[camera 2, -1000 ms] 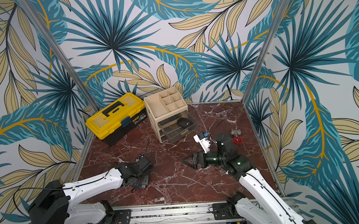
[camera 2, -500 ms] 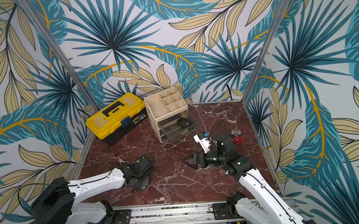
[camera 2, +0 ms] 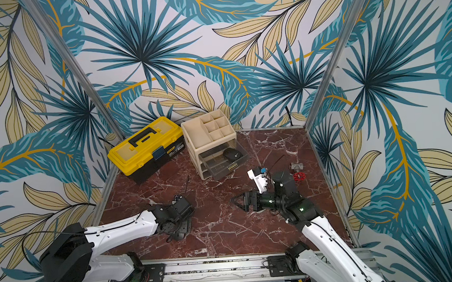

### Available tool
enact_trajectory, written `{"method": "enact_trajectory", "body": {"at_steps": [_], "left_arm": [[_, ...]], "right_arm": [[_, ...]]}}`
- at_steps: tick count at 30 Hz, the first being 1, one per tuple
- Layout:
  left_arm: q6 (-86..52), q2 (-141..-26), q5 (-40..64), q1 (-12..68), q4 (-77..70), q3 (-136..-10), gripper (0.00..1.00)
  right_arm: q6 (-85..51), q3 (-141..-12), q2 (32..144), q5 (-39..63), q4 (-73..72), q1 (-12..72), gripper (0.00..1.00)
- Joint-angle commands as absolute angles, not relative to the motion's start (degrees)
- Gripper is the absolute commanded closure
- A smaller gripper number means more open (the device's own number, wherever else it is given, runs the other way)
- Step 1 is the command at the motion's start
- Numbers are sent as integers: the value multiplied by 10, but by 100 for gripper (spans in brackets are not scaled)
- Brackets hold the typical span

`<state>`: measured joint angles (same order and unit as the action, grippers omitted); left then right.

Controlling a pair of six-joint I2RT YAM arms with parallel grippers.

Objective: Take the mice out of the drawer
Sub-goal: Place the mouse at the center of the board.

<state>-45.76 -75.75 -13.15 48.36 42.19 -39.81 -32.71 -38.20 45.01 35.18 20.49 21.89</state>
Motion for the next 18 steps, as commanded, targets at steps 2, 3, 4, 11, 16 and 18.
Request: {"method": "enact_trajectory", "body": {"at_steps": [2,3,4,11,16,18], "left_arm": [[-414,-725,-146,486,487,-524,16],[-398,-727,-147,486,498,-554,16],[-378,-734,-153,485,507,-588,16],[-196,-842,-140,470,584,-862,16],[-59,-932,-86,449,622,-1030,15],[-22,-970,-59,436,635,-1089,16]], "right_arm": [[-489,-319,449,226,80,219,15],[-513,-311,452,207,66,219,19],[-541,-298,458,188,41,219,25],[-648,-250,535,118,-131,220,78],[-695,-250,596,90,-211,219,100],[-705,-252,616,89,-238,220,100]]}}
